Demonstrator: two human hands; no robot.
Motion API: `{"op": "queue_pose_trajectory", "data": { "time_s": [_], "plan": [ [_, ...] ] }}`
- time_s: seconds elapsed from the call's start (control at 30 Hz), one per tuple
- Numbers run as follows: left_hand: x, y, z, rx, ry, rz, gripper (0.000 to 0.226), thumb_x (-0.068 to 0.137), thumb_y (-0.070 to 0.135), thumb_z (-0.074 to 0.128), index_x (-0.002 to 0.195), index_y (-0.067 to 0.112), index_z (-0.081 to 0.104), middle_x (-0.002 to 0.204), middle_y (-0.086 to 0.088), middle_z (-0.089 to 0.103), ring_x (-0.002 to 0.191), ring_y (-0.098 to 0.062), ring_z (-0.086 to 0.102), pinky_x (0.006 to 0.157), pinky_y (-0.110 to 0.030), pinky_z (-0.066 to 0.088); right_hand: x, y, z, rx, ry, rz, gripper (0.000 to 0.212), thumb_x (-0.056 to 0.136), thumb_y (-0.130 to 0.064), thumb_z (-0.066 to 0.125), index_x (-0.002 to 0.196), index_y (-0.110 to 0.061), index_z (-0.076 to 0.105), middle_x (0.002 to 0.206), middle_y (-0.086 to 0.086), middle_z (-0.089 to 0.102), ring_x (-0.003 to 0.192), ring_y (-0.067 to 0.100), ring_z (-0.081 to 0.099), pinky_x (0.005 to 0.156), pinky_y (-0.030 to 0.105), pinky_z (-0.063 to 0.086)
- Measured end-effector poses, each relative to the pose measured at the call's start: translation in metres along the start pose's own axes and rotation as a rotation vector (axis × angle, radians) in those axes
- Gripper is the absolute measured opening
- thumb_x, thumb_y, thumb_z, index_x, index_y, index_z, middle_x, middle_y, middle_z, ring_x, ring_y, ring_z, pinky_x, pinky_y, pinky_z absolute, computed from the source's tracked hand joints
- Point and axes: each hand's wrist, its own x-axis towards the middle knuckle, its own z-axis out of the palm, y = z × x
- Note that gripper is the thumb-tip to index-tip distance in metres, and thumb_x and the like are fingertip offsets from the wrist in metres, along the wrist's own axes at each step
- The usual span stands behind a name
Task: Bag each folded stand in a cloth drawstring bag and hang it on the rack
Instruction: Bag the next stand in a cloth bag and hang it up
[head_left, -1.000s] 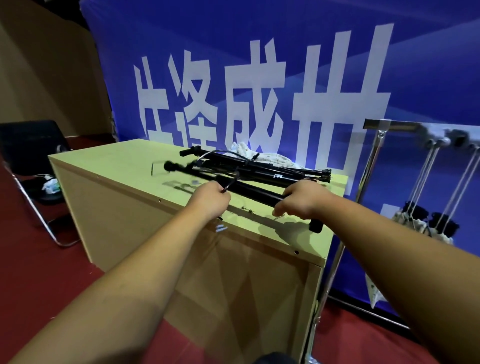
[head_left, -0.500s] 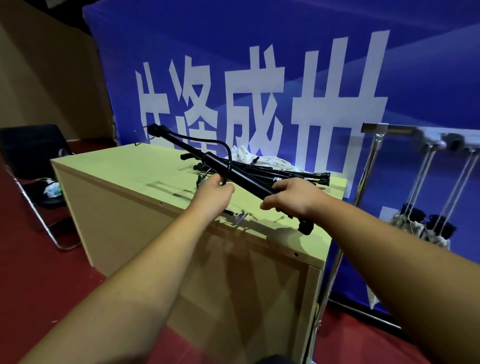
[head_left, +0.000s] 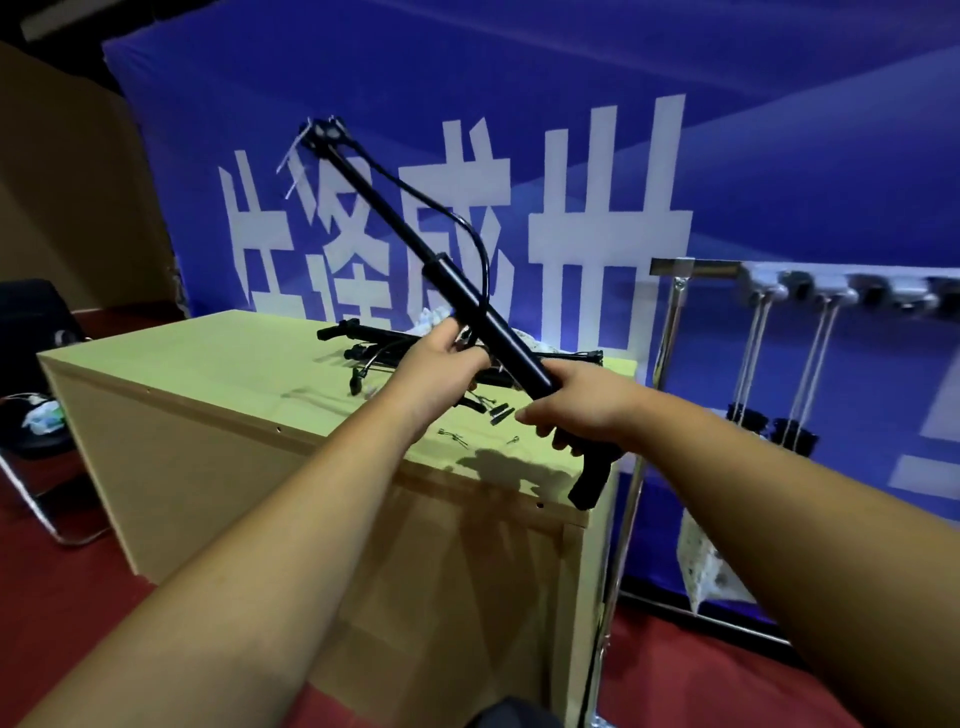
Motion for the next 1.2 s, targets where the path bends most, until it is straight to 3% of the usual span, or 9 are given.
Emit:
{"op": "queue_pose_trajectory", "data": {
  "time_s": [0.13,0.3,0.43,0.5,0.6,0.8,0.97,1.1,1.2],
  "plan": [
    [-0.004,0.023,0.032,0.005,-0.047,0.073,0.045,0.089,0.041,0.067,0.129,0.058,0.058,0.097,-0.005,0.07,0.087,-0.024,0.068,0.074,-0.038,0.052,-0.03,0.005,-0.028,0.149,-0.002,0.072,0.047,0.098,-0.063,0.066,0.114,-0.019,0.072,0.092,0.009,0.072,0.07,0.02,0.07,0.059,0.034,0.055],
    [-0.025,0.036,0.086,0.123,-0.175,0.132,0.039,0.09,0.035,0.069,0.128,0.041,0.063,0.089,0.011,0.068,0.077,-0.012,0.064,0.062,-0.03,0.043,-0.063,0.044,-0.047,0.269,0.09,0.07,0.026,0.098,-0.014,0.074,0.124,-0.017,0.069,0.11,0.013,0.075,0.096,0.033,0.079,0.08,0.051,0.062],
    [-0.043,0.033,0.136,0.126,-0.302,0.135,0.033,0.078,0.027,0.074,0.11,0.03,0.065,0.09,0.003,0.072,0.072,-0.016,0.068,0.056,-0.029,0.05,-0.09,0.088,-0.048,0.332,0.205,0.149,0.034,0.086,-0.002,0.08,0.117,-0.013,0.069,0.108,0.023,0.077,0.085,0.028,0.077,0.072,0.04,0.054],
    [-0.054,0.028,0.163,0.112,-0.353,0.118,0.036,0.073,0.024,0.075,0.107,0.027,0.063,0.084,0.003,0.069,0.067,-0.017,0.065,0.056,-0.032,0.051,-0.105,0.108,-0.046,0.356,0.273,0.175,0.033,0.085,0.0,0.078,0.115,-0.008,0.068,0.089,0.021,0.078,0.07,0.022,0.072,0.062,0.028,0.051],
    [-0.069,0.019,0.198,0.083,-0.362,0.091,0.016,0.084,0.019,0.07,0.093,0.02,0.057,0.08,0.002,0.065,0.068,-0.012,0.058,0.065,-0.031,0.047,-0.122,0.132,-0.046,0.441,0.331,0.205,0.029,0.089,0.006,0.065,0.116,-0.003,0.067,0.068,0.008,0.065,0.056,0.017,0.062,0.05,0.02,0.045],
    [-0.083,-0.008,0.251,-0.003,-0.332,0.038,0.017,0.086,0.031,0.066,0.093,0.018,0.057,0.086,-0.009,0.071,0.073,-0.023,0.065,0.074,-0.041,0.057,-0.14,0.19,-0.042,0.505,0.406,0.255,0.018,0.09,-0.01,0.072,0.106,-0.017,0.077,0.077,0.0,0.072,0.071,0.016,0.064,0.065,0.027,0.048],
    [-0.075,-0.034,0.28,-0.174,-0.285,-0.023,0.034,0.077,0.057,0.072,0.095,0.028,0.068,0.089,0.001,0.078,0.079,-0.018,0.076,0.087,-0.046,0.062,-0.142,0.232,-0.025,0.415,0.425,0.362,0.036,0.074,-0.006,0.082,0.104,-0.018,0.068,0.099,0.003,0.081,0.095,0.033,0.076,0.092,0.052,0.058],
    [-0.066,-0.056,0.293,-0.268,-0.239,-0.049,0.022,0.098,0.045,0.071,0.095,0.023,0.069,0.079,0.008,0.071,0.058,-0.01,0.064,0.067,-0.032,0.054,-0.141,0.253,-0.004,0.479,0.402,0.366,0.026,0.086,-0.013,0.079,0.108,-0.019,0.068,0.083,-0.002,0.074,0.071,0.013,0.07,0.066,0.03,0.053],
    [-0.066,-0.086,0.308,-0.243,-0.223,-0.143,0.033,0.106,0.05,0.057,0.091,0.021,0.062,0.062,0.009,0.061,0.043,-0.013,0.048,0.056,-0.032,0.044,-0.134,0.273,0.013,0.566,0.379,0.377,0.007,0.096,-0.019,0.074,0.103,-0.019,0.073,0.074,-0.006,0.073,0.061,0.008,0.066,0.055,0.02,0.048]
  ]
}}
